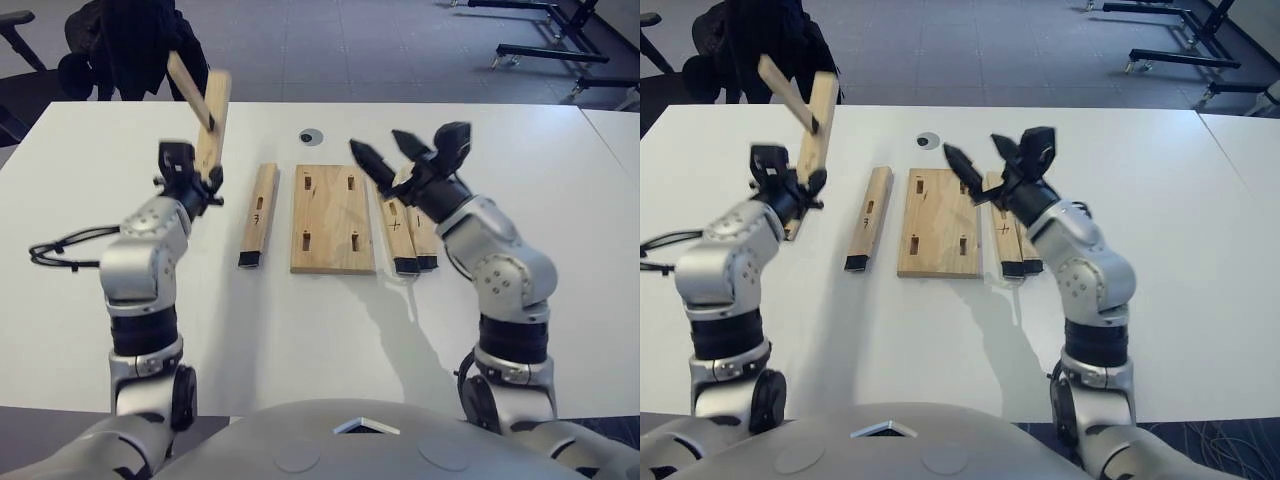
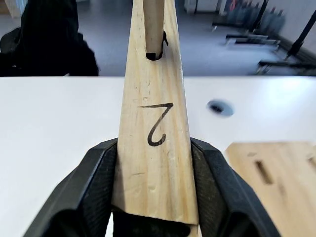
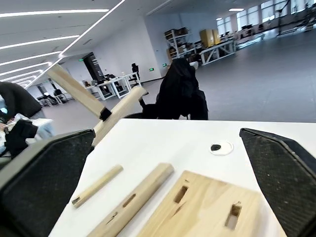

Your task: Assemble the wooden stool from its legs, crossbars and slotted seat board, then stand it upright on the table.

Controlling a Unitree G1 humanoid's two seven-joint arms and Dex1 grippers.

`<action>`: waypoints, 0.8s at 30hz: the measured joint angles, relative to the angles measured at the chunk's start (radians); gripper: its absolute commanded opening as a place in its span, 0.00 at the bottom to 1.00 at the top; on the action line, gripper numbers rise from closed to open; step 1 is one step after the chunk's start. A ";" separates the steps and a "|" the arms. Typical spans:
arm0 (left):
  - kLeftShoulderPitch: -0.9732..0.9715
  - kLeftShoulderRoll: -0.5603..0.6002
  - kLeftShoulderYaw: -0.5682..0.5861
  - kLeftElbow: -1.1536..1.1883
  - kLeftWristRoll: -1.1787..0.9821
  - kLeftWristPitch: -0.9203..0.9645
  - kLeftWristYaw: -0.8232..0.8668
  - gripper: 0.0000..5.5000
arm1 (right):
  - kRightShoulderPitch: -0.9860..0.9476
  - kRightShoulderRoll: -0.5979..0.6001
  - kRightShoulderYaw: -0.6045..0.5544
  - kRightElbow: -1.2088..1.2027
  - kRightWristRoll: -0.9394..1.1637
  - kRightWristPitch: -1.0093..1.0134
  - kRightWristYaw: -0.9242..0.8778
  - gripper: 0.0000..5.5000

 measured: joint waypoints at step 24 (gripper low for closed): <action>-0.226 0.096 0.110 0.249 -0.864 0.181 -0.569 0.37 | -0.648 -0.181 -0.297 0.605 0.486 0.526 0.492 0.98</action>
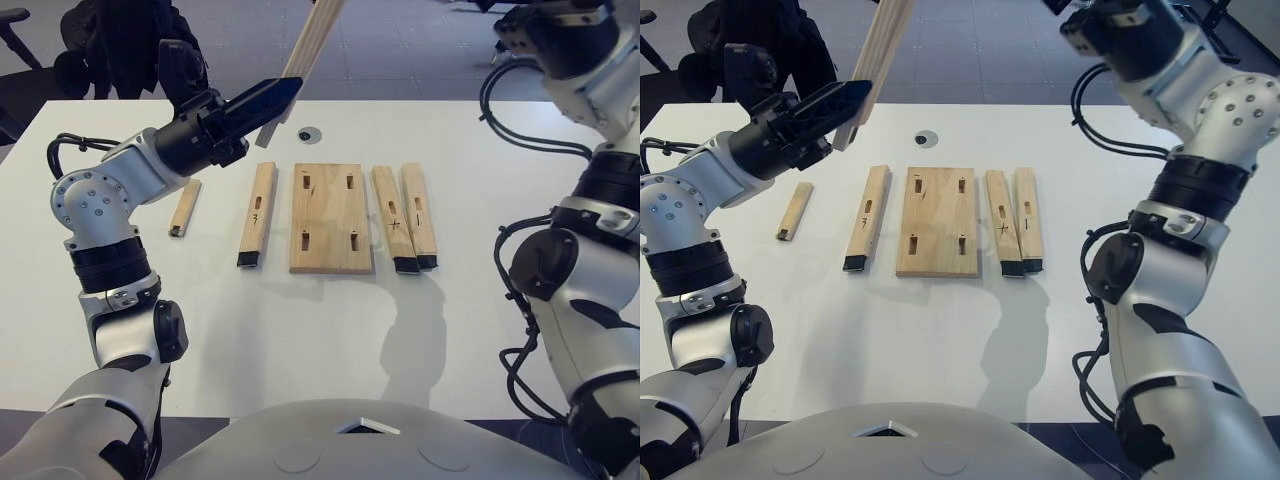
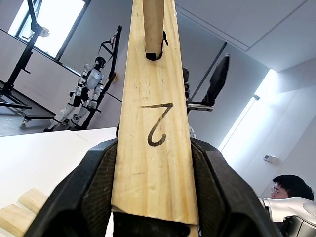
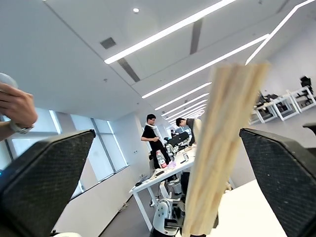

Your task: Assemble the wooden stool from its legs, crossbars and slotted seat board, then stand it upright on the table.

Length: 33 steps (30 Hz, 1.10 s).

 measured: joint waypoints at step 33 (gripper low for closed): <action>0.089 0.014 -0.116 -0.117 -0.065 -0.025 0.030 0.37 | 0.019 0.144 0.005 -0.061 0.091 -0.041 -0.168 0.98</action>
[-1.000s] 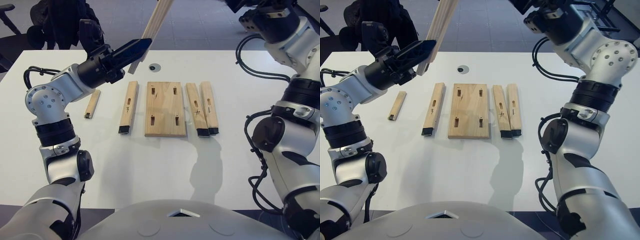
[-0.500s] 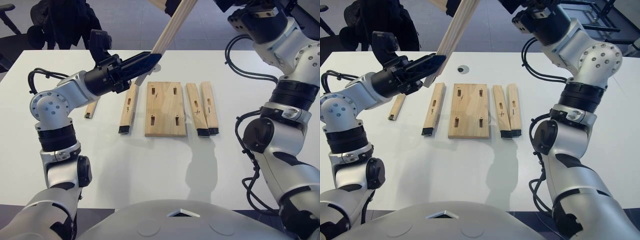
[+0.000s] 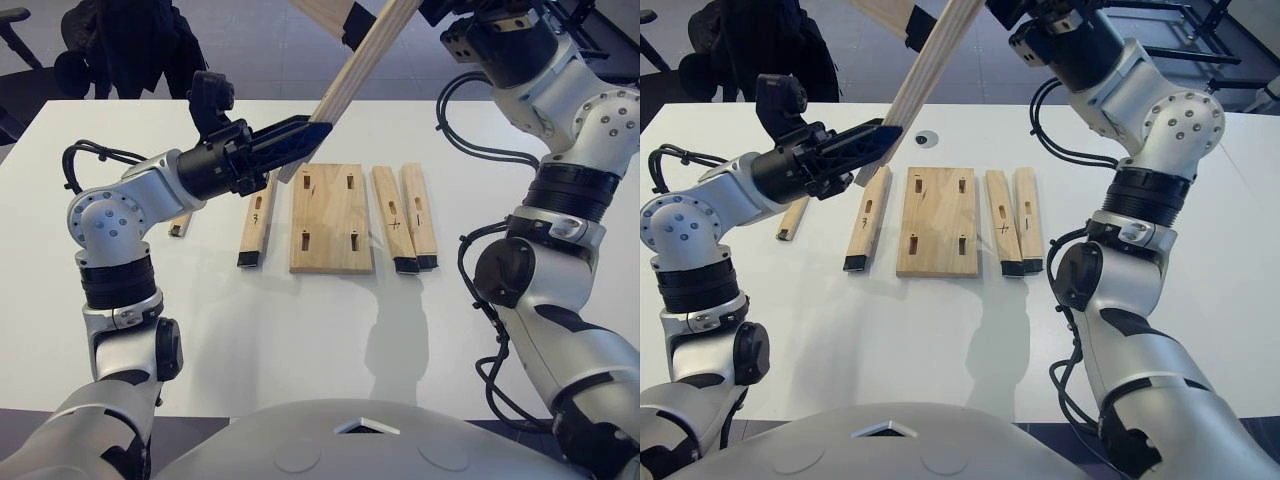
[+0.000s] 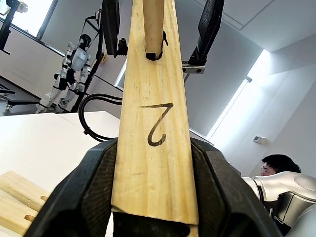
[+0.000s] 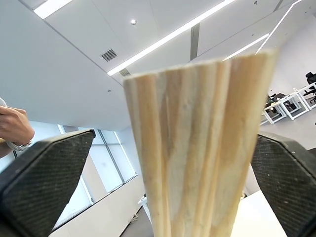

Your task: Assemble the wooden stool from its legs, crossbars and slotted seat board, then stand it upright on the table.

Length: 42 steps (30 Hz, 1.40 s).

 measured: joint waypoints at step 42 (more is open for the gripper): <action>0.040 0.000 -0.051 -0.065 -0.019 -0.075 0.028 0.58 | 0.153 0.047 0.065 -0.144 0.058 -0.059 -0.070 0.38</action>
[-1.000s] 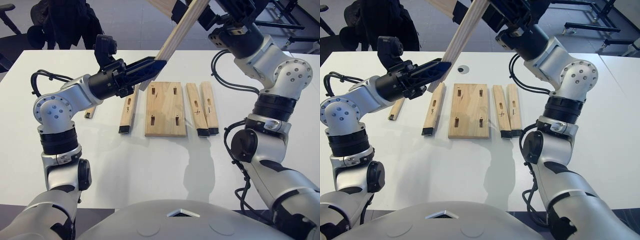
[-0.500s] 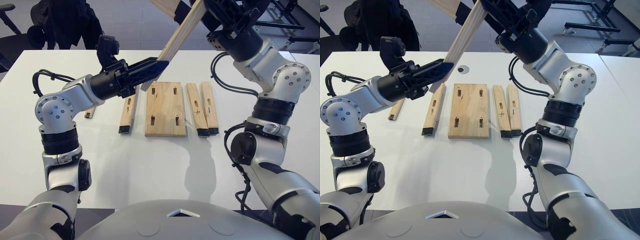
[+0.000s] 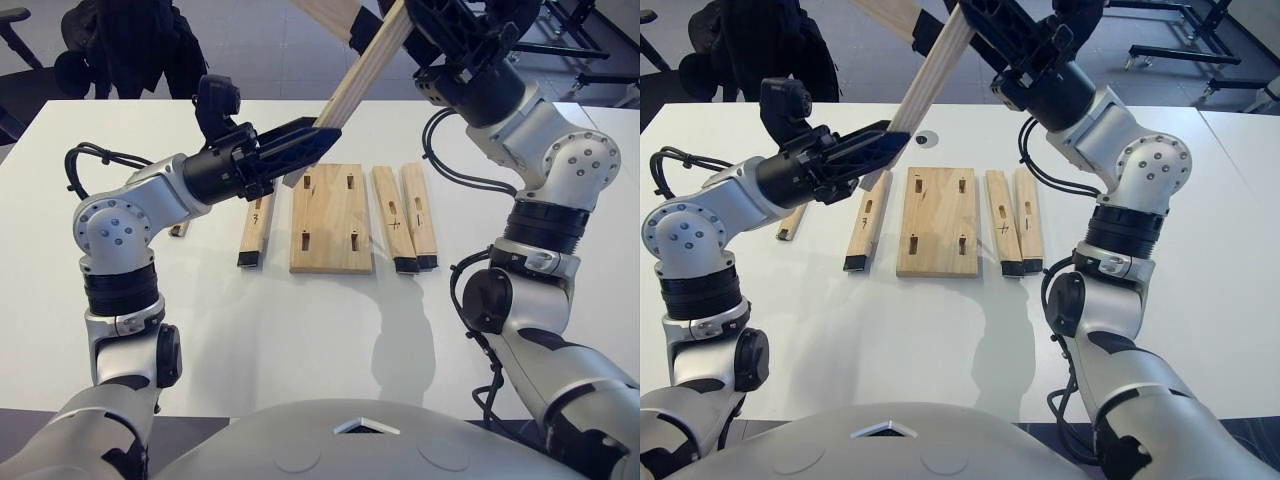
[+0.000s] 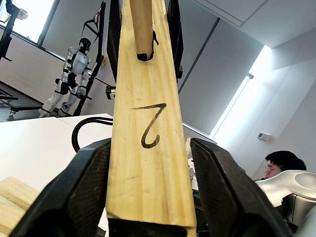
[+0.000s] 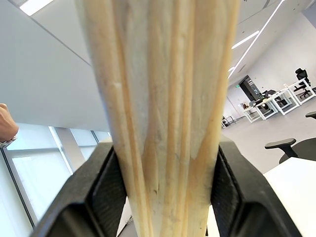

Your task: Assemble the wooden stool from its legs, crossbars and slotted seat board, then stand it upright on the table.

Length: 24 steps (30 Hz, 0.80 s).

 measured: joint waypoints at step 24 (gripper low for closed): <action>0.134 0.332 -0.264 -0.095 0.470 -0.168 0.057 0.97 | 0.049 -0.263 -0.079 0.073 -0.121 -0.092 0.041 0.38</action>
